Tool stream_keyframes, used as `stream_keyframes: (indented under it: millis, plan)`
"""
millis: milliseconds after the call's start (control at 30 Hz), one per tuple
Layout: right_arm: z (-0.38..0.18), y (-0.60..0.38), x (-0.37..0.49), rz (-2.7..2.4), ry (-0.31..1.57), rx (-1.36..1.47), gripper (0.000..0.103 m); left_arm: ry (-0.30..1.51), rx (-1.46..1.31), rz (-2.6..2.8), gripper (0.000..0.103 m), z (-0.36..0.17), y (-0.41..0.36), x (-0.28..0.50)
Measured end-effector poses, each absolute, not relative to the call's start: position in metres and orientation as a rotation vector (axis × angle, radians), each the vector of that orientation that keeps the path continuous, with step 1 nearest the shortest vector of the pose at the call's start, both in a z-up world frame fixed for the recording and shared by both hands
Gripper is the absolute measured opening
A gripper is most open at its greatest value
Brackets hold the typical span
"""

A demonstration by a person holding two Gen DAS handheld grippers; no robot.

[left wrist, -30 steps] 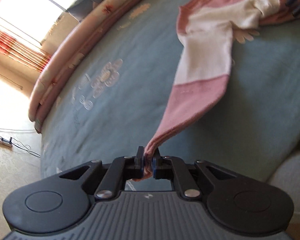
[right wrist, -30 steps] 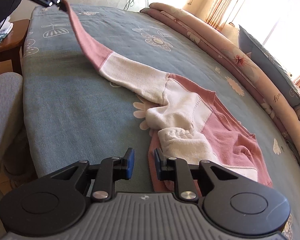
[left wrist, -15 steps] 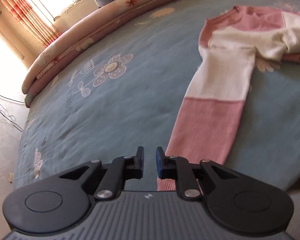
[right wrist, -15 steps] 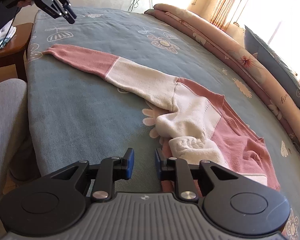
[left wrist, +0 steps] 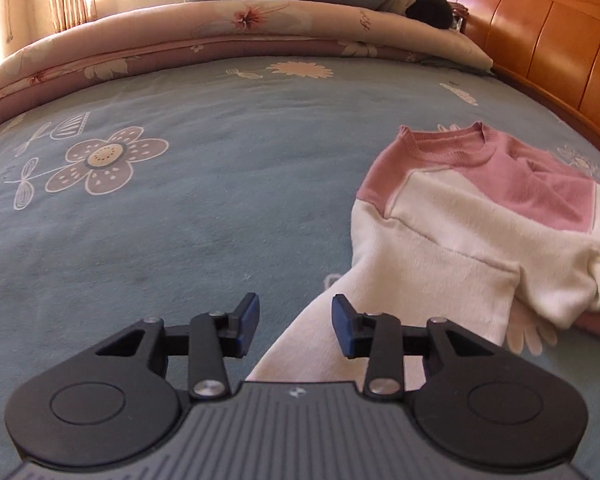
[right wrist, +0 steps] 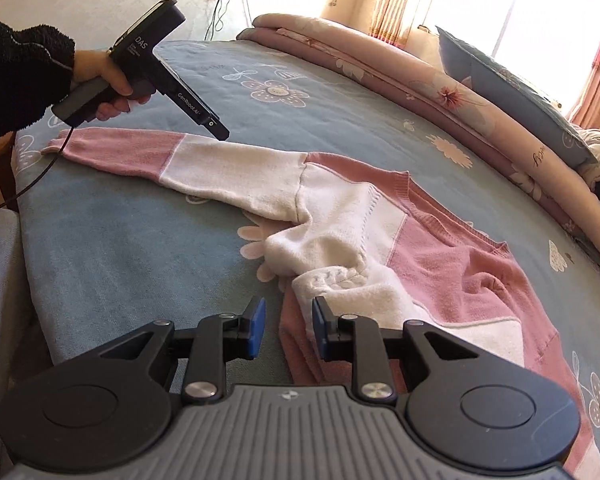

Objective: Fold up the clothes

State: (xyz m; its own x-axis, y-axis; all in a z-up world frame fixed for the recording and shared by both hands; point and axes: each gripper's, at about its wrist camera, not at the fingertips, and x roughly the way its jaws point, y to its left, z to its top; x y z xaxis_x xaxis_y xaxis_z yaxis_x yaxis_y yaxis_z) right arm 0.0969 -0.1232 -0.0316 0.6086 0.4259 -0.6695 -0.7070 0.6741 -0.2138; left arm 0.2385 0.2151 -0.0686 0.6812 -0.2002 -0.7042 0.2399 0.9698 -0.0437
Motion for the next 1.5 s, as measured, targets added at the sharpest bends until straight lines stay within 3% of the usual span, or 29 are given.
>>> stream_keyframes:
  millis: [400,567,667,700,733,1200,1267,1367,1433,1500]
  plan:
    - [-0.044,-0.122,0.112,0.660,0.632,-0.427,0.031,0.818,0.164,-0.231,0.039,-0.089,0.181,0.243]
    - [-0.045,-0.117,0.108,0.670,0.620,-0.418,0.031,0.889,0.245,-0.161,0.035,-0.082,0.159,0.245]
    - [-0.043,-0.116,0.105,0.674,0.608,-0.419,0.031,0.898,0.317,-0.138,0.021,-0.079,0.147,0.244]
    - [-0.043,-0.116,0.105,0.672,0.604,-0.423,0.031,0.888,0.337,-0.117,0.007,-0.078,0.146,0.243]
    - [-0.042,-0.117,0.104,0.668,0.600,-0.427,0.032,0.877,0.357,-0.097,0.001,-0.078,0.145,0.242]
    - [-0.033,-0.151,0.113,0.599,0.589,-0.325,0.033,0.867,0.296,-0.018,0.002,-0.063,0.168,0.257]
    - [-0.033,-0.160,0.115,0.586,0.597,-0.289,0.035,0.883,0.271,-0.045,0.007,-0.068,0.170,0.258]
    - [-0.031,-0.173,0.115,0.575,0.606,-0.229,0.036,0.869,0.243,-0.081,0.022,-0.073,0.176,0.257]
    - [-0.030,-0.182,0.115,0.567,0.611,-0.194,0.036,0.872,0.220,-0.097,0.047,-0.076,0.181,0.259]
    - [-0.031,-0.185,0.113,0.554,0.611,-0.185,0.036,0.900,0.173,-0.123,0.053,-0.079,0.187,0.263]
